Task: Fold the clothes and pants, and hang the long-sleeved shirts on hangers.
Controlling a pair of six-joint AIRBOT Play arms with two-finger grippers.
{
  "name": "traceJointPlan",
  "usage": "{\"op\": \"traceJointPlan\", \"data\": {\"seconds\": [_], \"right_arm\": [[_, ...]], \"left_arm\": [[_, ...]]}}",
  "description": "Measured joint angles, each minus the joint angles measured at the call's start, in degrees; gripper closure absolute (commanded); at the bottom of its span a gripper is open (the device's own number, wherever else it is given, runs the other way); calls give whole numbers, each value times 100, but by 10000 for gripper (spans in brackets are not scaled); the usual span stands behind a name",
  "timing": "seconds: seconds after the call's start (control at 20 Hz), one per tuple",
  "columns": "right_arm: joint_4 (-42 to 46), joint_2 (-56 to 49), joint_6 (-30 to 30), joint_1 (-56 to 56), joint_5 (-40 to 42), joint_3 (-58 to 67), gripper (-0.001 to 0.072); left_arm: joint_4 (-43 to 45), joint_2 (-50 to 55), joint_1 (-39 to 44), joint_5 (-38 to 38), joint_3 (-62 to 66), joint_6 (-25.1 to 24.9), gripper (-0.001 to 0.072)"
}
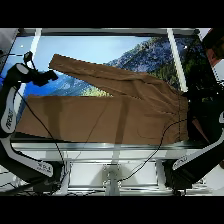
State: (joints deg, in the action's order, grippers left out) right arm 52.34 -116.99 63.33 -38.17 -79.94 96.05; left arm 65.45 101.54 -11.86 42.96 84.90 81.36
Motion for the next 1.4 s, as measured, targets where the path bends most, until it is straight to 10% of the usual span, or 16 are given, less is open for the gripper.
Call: {"op": "traceJointPlan", "data": {"seconds": [0.75,0.9,1.05,1.4], "right_arm": [[-105,157,-13,28,-63,4,654],[-105,157,-2,28,-109,4,655],[-105,157,4,28,-136,4,654],[-107,162,4,28,-153,4,682]], "left_arm": [[-1102,940,625,-1532,81,173,174],[-1110,1121,702,-1296,328,173,248],[-1082,1316,785,-1141,592,181,649],[-1010,1307,737,-1001,785,188,681]]}}
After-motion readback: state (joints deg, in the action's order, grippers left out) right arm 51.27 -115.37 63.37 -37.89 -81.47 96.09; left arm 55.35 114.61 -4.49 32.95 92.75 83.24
